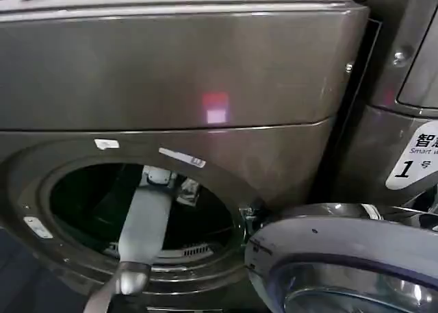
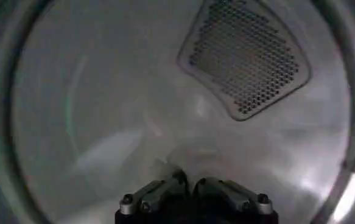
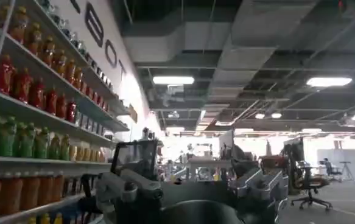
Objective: Grasp the clothes from the dryer.
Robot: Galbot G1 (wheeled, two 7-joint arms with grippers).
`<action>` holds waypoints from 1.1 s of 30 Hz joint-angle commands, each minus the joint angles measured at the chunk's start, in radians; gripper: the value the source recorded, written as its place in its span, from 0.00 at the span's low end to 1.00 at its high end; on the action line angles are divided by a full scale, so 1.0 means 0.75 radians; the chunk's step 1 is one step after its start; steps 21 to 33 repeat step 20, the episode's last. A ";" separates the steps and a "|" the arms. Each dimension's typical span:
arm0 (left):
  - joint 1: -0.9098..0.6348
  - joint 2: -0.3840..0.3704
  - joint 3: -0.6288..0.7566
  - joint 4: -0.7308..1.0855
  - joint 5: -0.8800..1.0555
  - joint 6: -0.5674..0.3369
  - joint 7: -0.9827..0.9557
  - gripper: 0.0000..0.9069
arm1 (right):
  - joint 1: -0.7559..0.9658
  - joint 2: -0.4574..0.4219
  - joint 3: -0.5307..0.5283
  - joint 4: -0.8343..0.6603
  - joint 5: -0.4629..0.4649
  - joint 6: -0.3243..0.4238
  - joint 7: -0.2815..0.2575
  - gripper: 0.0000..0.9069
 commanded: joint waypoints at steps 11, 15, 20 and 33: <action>0.043 -0.005 0.002 -0.041 -0.105 0.028 -0.136 0.00 | -0.006 -0.004 0.052 0.038 0.003 -0.100 0.042 1.00; 0.042 -0.010 0.006 -0.040 -0.096 0.023 -0.129 0.00 | -0.011 -0.004 0.059 0.037 0.002 -0.102 0.048 1.00; 0.040 -0.012 0.008 -0.035 -0.091 0.024 -0.122 0.00 | -0.013 -0.009 0.065 0.036 0.001 -0.111 0.058 1.00; 0.040 -0.012 0.008 -0.035 -0.091 0.024 -0.122 0.00 | -0.013 -0.009 0.065 0.036 0.001 -0.111 0.058 1.00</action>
